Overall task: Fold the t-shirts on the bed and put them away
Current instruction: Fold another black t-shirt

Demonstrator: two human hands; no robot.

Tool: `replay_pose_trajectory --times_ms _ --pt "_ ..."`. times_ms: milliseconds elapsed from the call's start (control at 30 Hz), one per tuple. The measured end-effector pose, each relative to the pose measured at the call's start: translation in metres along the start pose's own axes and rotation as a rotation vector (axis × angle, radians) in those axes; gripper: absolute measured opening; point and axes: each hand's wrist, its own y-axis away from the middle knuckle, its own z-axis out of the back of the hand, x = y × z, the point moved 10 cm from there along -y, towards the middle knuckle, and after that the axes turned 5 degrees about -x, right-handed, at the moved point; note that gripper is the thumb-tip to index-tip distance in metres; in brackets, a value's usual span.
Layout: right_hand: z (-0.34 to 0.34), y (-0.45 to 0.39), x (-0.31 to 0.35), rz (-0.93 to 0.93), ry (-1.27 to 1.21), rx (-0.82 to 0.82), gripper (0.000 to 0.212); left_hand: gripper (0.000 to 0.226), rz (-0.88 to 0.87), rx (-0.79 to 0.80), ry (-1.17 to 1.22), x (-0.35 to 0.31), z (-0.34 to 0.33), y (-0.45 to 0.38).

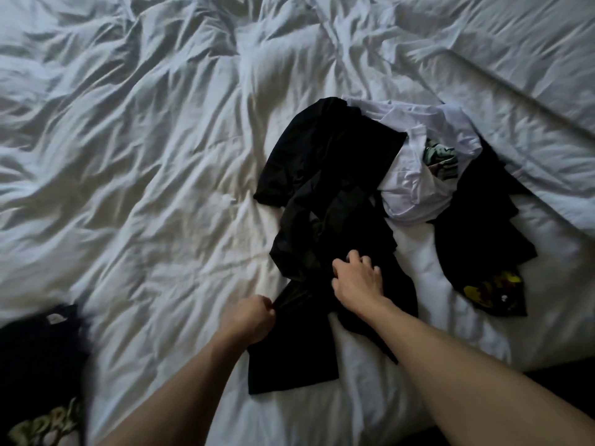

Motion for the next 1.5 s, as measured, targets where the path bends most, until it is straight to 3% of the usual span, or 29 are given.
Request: replay_pose_trajectory --times_ms 67,167,233,300,367,433,500,567,633,667,767,833,933,1000,1067,1167,1267,1367,1433,1500 --pt "0.016 0.0 0.0 -0.007 -0.268 -0.144 0.011 0.029 0.021 -0.037 0.016 0.004 0.005 -0.002" --pt "0.058 -0.002 -0.017 -0.168 -0.91 -0.315 0.034 0.044 -0.008 -0.173 0.111 -0.007 0.025 -0.003" --pt "0.092 -0.009 -0.022 -0.261 -1.161 -0.388 0.037 0.042 -0.077 -0.211 0.24 -0.029 0.038 -0.002" --pt "0.124 -0.019 -0.019 -0.29 -1.393 -0.381 0.033 0.046 -0.106 -0.127 0.383 -0.05 0.032 -0.004" --pt "0.156 -0.026 -0.011 -0.242 -1.56 -0.328 0.029 0.066 -0.055 0.0 0.605 -0.064 0.013 -0.005" --pt "0.185 -0.026 0.0 -0.128 -1.569 -0.286 0.022 0.085 0.026 0.028 0.848 -0.073 -0.006 -0.004" --pt "0.198 -0.025 0.009 -0.036 -1.461 -0.222 0.018 0.096 0.058 -0.081 0.968 -0.081 -0.013 -0.007" --pt "0.187 -0.023 0.015 0.007 -1.339 -0.106 0.027 0.068 0.11 -0.248 1.0 -0.08 -0.009 -0.009" --pt "0.153 -0.015 0.013 -0.061 -1.282 0.047 0.031 0.023 0.197 -0.365 0.994 -0.068 -0.001 -0.01" --pt "0.131 -0.008 0.009 -0.111 -1.246 0.107 0.029 0.011 0.226 -0.391 1.026 -0.06 0.001 -0.011" --pt "0.061 0.013 0.002 -0.247 -1.077 0.254 0.026 0.012 0.247 -0.441 1.155 -0.031 0.017 -0.011" --pt "0.035 0.027 0.011 -0.329 -1.187 0.359 0.016 0.017 0.252 -0.487 1.157 -0.011 0.034 0.0" --pt "0.052 0.029 0.049 -0.316 -1.549 0.443 0.023 0.031 0.261 -0.529 1.15 0.026 0.055 0.02" --pt "0.085 0.018 0.076 -0.263 -1.801 0.422 0.029 0.044 0.265 -0.425 1.244 0.041 0.061 0.027" --pt "0.12 0.006 0.101 -0.169 -1.949 0.364 0.038 0.048 0.264 -0.196 1.411 0.037 0.07 0.039" --pt "0.14 -0.002 0.139 -0.038 -1.936 0.341 0.047 0.038 0.16 0.102 1.585 0.013 0.112 0.074" --pt "0.118 0.005 0.158 -0.038 -1.535 0.17 0.043 0.027 0.052 0.094 1.657 0.024 0.17 0.096" --pt "0.104 0.028 0.169 -0.043 -1.363 -0.011 0.035 0.033 0.031 0.062 1.714 0.037 0.202 0.103" --pt "0.105 0.048 0.194 0.156 -1.344 -0.082 0.047 0.038 0.079 0.035 1.794 0.053 0.21 0.104" --pt "0.105 0.069 0.225 0.339 -1.284 -0.036 0.051 0.038 0.026 0.07 1.953 0.059 0.22 0.105"
